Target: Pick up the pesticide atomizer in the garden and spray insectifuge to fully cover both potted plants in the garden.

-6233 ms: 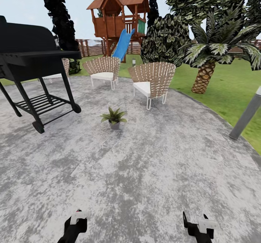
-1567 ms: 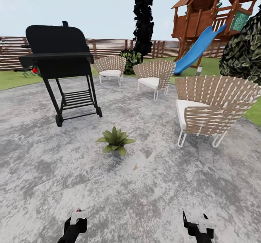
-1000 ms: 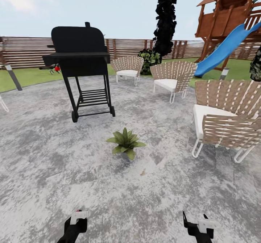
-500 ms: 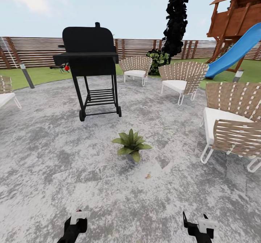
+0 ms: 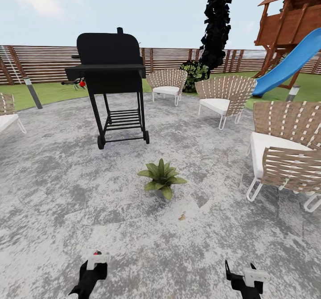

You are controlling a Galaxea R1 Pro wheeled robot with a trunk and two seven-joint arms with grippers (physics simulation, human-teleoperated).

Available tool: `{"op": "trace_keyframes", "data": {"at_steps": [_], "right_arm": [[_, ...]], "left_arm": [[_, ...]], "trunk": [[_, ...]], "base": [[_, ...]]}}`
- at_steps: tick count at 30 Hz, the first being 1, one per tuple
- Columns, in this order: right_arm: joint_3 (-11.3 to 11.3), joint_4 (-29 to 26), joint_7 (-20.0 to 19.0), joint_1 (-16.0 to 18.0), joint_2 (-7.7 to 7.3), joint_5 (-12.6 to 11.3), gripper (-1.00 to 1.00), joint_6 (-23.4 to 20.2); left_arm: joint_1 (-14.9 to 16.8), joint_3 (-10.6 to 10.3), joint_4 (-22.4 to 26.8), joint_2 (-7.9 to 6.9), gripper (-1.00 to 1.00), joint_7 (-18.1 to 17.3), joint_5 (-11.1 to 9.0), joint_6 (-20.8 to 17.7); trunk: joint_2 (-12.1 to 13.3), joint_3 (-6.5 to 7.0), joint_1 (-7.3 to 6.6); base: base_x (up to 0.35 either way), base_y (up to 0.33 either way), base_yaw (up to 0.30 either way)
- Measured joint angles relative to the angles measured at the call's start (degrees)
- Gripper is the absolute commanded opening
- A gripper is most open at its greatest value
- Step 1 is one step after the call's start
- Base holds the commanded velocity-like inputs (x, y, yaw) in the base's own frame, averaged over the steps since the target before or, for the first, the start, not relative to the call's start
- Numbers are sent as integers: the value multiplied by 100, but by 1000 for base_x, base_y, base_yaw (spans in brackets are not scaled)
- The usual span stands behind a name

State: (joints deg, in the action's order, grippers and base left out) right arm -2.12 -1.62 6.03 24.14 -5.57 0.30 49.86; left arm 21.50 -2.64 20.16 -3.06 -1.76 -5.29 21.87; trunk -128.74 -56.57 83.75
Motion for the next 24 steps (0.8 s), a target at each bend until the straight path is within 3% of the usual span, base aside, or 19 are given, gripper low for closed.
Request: {"op": "trace_keyframes", "data": {"at_steps": [3,4,8,12,24], "right_arm": [[20,-14,-11,0,-17,7,100,0],[319,-54,-57,0,-52,170,100,2],[964,-357,-75,1,-143,487,100,-22],[1630,-794,-374,0,-353,1198,100,-343],[1685,-584,-373,174,-103,1211,100,-273]], "left_arm": [[8,-48,232,-16,-100,-180,258,-7],[47,-76,260,-26,-100,-849,857,-36],[98,-37,266,-67,-100,-1668,1657,-91],[156,-37,333,-110,-100,-2115,2338,-382],[59,-23,361,-287,-100,-2111,2329,-492]], "trunk": [[0,0,0],[0,0,0],[0,0,0],[0,0,0],[0,0,0]], "base": [[0,0,0],[0,0,0],[0,0,0],[0,0,0],[0,0,0]]}}
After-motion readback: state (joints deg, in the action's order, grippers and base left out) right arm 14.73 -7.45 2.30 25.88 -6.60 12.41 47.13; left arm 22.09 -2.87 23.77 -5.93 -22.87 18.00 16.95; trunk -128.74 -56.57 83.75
